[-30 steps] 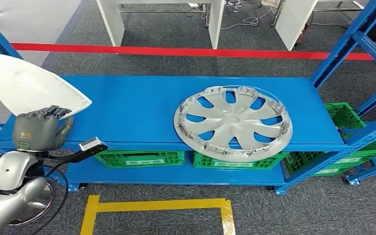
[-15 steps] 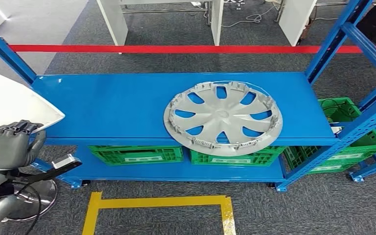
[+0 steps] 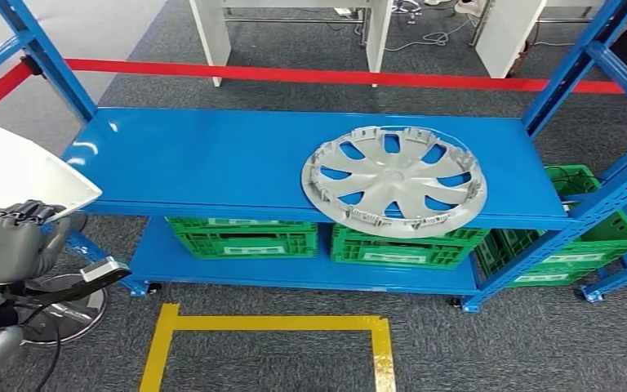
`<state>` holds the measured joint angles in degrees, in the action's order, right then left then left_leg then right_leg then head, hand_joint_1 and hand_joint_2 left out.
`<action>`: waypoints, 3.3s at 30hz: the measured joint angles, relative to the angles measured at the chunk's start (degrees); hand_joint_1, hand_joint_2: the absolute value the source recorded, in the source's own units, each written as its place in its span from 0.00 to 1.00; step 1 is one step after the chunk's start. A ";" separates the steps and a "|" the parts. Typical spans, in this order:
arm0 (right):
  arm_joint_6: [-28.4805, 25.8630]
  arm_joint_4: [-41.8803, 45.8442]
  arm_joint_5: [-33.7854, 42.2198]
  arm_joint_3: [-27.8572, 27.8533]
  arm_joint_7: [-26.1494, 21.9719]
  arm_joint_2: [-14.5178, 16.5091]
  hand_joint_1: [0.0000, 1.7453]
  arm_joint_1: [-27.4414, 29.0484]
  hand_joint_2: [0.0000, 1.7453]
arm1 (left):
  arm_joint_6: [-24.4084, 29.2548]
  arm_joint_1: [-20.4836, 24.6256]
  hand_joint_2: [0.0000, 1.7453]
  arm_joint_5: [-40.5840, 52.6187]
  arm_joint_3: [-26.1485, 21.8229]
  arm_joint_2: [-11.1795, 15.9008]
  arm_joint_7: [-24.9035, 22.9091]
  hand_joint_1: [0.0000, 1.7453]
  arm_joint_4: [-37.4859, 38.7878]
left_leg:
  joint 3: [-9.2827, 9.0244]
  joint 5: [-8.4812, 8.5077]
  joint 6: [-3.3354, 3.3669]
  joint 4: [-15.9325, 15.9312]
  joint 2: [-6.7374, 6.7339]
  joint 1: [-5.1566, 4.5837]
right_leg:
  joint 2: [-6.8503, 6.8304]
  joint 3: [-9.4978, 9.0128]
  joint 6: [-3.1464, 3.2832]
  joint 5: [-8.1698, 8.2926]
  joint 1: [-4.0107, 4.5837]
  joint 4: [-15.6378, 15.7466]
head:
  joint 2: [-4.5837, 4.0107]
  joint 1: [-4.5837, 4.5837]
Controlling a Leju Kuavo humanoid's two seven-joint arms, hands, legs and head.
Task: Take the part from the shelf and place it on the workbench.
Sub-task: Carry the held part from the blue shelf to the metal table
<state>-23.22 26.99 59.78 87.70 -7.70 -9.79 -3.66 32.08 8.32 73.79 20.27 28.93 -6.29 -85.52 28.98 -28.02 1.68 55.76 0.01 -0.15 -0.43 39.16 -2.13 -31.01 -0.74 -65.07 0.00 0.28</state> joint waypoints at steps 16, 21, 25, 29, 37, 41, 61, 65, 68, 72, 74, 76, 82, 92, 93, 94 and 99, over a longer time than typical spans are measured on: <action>-0.43 0.61 -1.89 -0.07 1.89 0.14 0.00 -0.13 0.00 | 3.02 -7.11 1.00 4.50 -5.36 4.87 0.28 1.00 -3.90 | 9.74 -3.60 -2.89 10.95 0.18 0.17 | 0.02 -9.79 3.03 2.24 0.48 9.05 | 0.00 -0.32; -3.74 0.95 -0.99 -0.80 6.33 -2.43 0.00 0.67 0.00 | 2.88 -7.20 1.00 6.32 -6.99 5.59 0.01 1.00 -5.30 | 5.56 -2.19 -3.62 13.99 0.14 0.91 | -0.98 -5.09 2.63 5.07 0.48 7.98 | 0.00 -0.35; -6.93 4.57 -1.14 -1.32 8.39 -5.80 0.00 1.38 0.00 | 2.90 -5.51 1.00 6.44 -7.00 5.78 0.00 1.00 -5.94 | -3.37 -3.44 -2.75 0.64 0.14 0.67 | -1.12 -2.96 1.31 6.93 0.57 6.94 | 0.01 -0.35; -9.18 9.06 -1.24 -1.46 9.70 -9.04 0.00 1.88 0.00 | 2.92 -3.76 1.00 6.54 -6.01 5.68 0.08 1.00 -5.97 | -1.28 -1.46 -0.73 0.02 -0.11 0.51 | -0.62 -1.32 0.09 5.27 0.17 5.34 | 0.00 -0.18; -11.09 14.35 -0.49 -1.72 10.97 -12.41 0.00 2.16 0.00 | 2.93 -1.27 1.00 6.61 -3.19 4.64 0.93 1.00 -5.98 | 6.34 4.52 -0.17 0.52 -0.17 -0.32 | 0.44 -5.71 0.15 0.79 0.17 -3.11 | 0.00 0.14; -11.51 16.02 -0.18 -2.08 11.41 -13.23 0.00 2.27 0.00 | 2.96 0.02 1.00 6.42 -2.15 4.51 0.99 1.00 -5.95 | 8.10 6.73 -1.10 1.37 -0.17 -0.41 | 0.87 -14.41 0.79 -1.59 0.56 9.93 | 0.01 0.17; -10.11 17.57 0.88 -2.43 11.20 -13.70 0.00 2.67 0.00 | 2.38 4.06 1.00 4.46 2.17 3.73 1.27 1.00 -5.46 | 0.65 0.91 0.36 -0.53 -0.27 -0.10 | 0.12 -1.01 0.19 0.57 0.62 1.96 | 0.00 -0.04; -9.69 17.18 0.91 -2.47 11.17 -13.56 0.00 2.63 0.00 | 2.37 4.00 1.00 3.98 2.47 3.75 1.27 1.00 -5.45 | 4.14 3.42 0.43 -0.27 -0.23 -0.29 | 0.22 0.14 -0.32 -2.92 0.51 -8.59 | 0.00 0.00; -9.39 16.81 0.76 -2.54 11.19 -13.36 0.00 2.48 0.00 | 2.45 3.91 1.00 3.64 2.45 3.85 1.27 1.00 -5.46 | 6.36 4.91 -0.12 0.20 -0.10 -0.31 | 0.51 -7.30 -0.29 1.22 0.35 0.46 | 0.00 0.00; -9.02 16.06 0.21 -2.60 11.26 -12.89 0.00 2.33 0.00 | 2.77 3.32 1.00 2.75 2.30 4.34 1.25 1.00 -5.50 | 8.17 7.23 -1.13 0.51 -0.17 -0.23 | 1.25 -12.66 0.36 0.20 0.74 10.18 | 0.00 -0.03; -8.71 15.60 -0.12 -2.59 11.36 -12.53 0.00 2.28 0.00 | 2.85 2.68 1.00 2.35 2.23 4.64 1.33 1.00 -5.51 | 8.81 6.21 -1.63 1.19 -0.12 0.01 | 0.93 -11.99 1.26 1.27 0.77 10.28 | 0.00 -0.02; -8.44 15.10 -0.52 -2.57 11.50 -12.09 0.00 2.14 0.00 | 2.87 2.04 1.00 2.02 1.99 5.01 1.48 1.00 -5.52 | 10.16 1.49 -2.07 6.13 -0.10 0.17 | 0.49 -11.14 2.30 2.19 0.75 10.30 | 0.00 -0.15; -8.32 14.16 -1.75 -2.56 12.28 -10.63 0.00 1.60 0.00 | 2.89 -0.02 1.00 1.37 0.93 5.50 2.08 1.00 -5.99 | 7.52 -1.68 -2.40 13.98 -0.12 0.36 | -0.10 -6.71 2.83 3.70 0.85 7.78 | 0.00 -0.26; -8.34 13.78 -2.44 -2.57 13.09 -9.60 0.00 1.42 0.00 | 3.07 -0.49 1.00 1.24 0.07 6.04 2.42 1.00 -7.10 | 3.10 1.94 0.23 1.17 -0.36 -0.02 | 0.21 -1.34 0.13 -2.40 0.59 -0.56 | 0.00 0.05; -8.34 13.73 -2.47 -2.56 13.13 -9.53 0.00 1.40 0.00 | 3.07 -0.54 1.00 1.24 0.04 6.03 2.46 1.00 -7.14 | 3.98 2.64 0.36 1.19 -0.35 -0.09 | 0.23 -0.55 -0.01 -4.62 0.54 -4.22 | 0.00 0.09; -8.34 13.68 -2.48 -2.56 13.17 -9.48 0.00 1.38 0.00 | 3.07 -0.61 1.00 1.24 0.04 6.02 2.50 1.00 -7.15 | 4.89 3.37 0.35 1.22 -0.34 -0.15 | 0.24 -0.22 -0.14 -5.51 0.50 -7.24 | 0.00 0.08; -8.34 13.56 -2.66 -2.60 13.22 -9.26 0.00 1.02 0.00 | 3.11 -0.77 1.00 1.09 -0.09 6.07 2.56 1.00 -7.26 | 9.23 6.96 -0.51 1.54 -0.22 -0.25 | 0.56 -10.14 -0.21 -0.33 0.10 1.67 | 0.00 0.05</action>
<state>-31.56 40.54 57.12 85.10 5.52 -19.04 -2.64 35.19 7.55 74.88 20.17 35.00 -3.74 -92.78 38.20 -21.06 1.16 57.30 -0.20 -0.40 0.13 29.02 -2.34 -31.34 -0.64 -63.40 0.00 0.33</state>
